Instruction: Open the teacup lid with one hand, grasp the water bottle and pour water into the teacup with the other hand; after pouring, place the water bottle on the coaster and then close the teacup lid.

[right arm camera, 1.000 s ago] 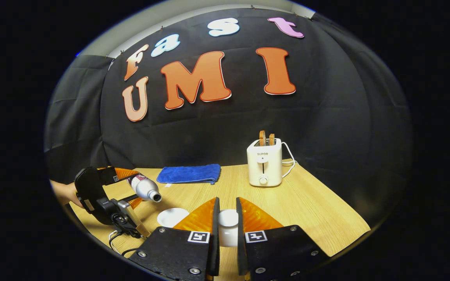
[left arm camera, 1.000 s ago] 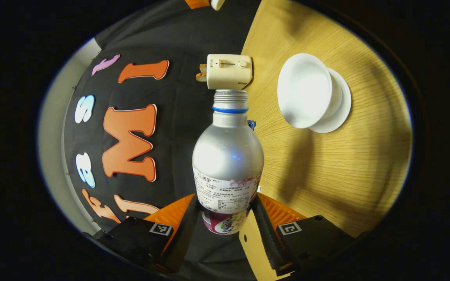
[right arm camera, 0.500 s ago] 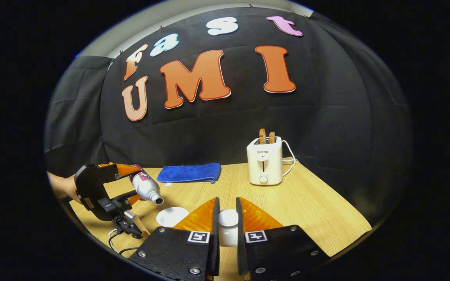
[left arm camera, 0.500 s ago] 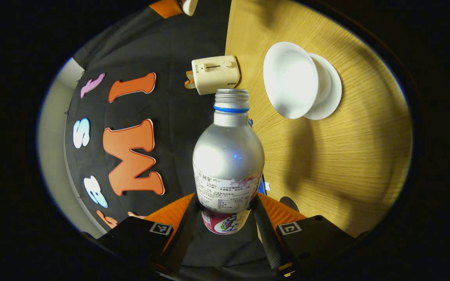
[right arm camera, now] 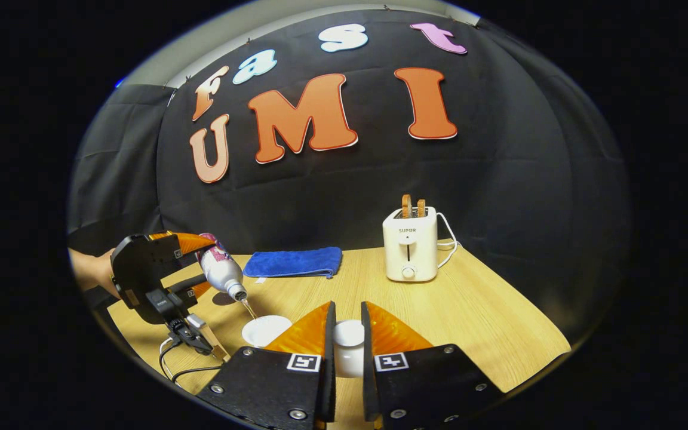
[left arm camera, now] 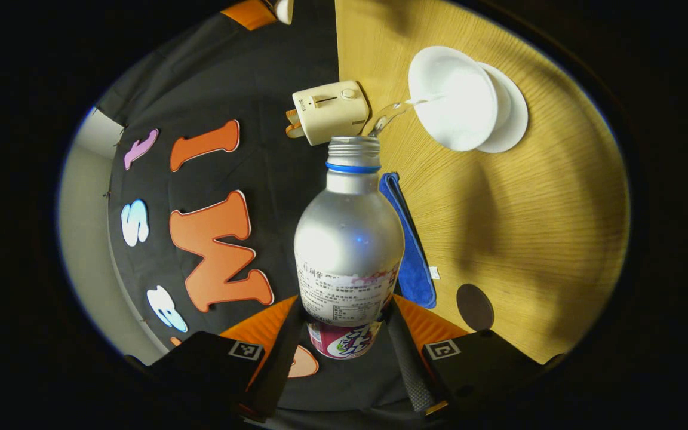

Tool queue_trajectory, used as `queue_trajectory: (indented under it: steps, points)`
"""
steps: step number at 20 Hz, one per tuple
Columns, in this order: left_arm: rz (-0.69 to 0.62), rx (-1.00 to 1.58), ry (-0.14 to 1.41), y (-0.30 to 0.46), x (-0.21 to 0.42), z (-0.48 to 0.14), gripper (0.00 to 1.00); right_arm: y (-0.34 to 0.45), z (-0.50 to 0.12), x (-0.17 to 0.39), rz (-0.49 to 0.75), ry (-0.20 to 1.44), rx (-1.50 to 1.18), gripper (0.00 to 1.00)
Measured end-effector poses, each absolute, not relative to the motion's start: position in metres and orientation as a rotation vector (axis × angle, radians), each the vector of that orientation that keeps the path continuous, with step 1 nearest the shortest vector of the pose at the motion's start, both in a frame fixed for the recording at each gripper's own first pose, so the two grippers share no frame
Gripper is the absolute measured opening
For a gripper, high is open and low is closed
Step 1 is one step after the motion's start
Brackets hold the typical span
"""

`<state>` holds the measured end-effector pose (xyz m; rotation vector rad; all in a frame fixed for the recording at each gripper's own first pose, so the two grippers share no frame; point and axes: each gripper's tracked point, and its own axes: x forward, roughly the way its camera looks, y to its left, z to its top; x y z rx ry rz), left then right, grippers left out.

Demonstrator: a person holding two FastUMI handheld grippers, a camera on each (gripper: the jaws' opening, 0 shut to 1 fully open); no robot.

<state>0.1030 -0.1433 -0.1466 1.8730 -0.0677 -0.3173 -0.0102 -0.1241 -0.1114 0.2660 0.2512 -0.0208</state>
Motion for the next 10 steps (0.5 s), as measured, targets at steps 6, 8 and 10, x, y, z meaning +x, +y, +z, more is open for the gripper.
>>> queue_trajectory:
  steps: [6,8,10]
  points:
    - [-0.260,1.920,-0.111,-0.132,0.114,-0.110,0.83,-0.123,-0.110,-0.008,-0.013,0.246,0.260,0.19]
    - [-0.243,1.935,-0.128,-0.132,0.116,-0.099,0.83,-0.124,-0.109,-0.008,-0.015,0.244,0.257,0.19]
    - [-0.233,1.947,-0.144,-0.133,0.117,-0.091,0.83,-0.123,-0.109,-0.008,-0.015,0.243,0.259,0.19]
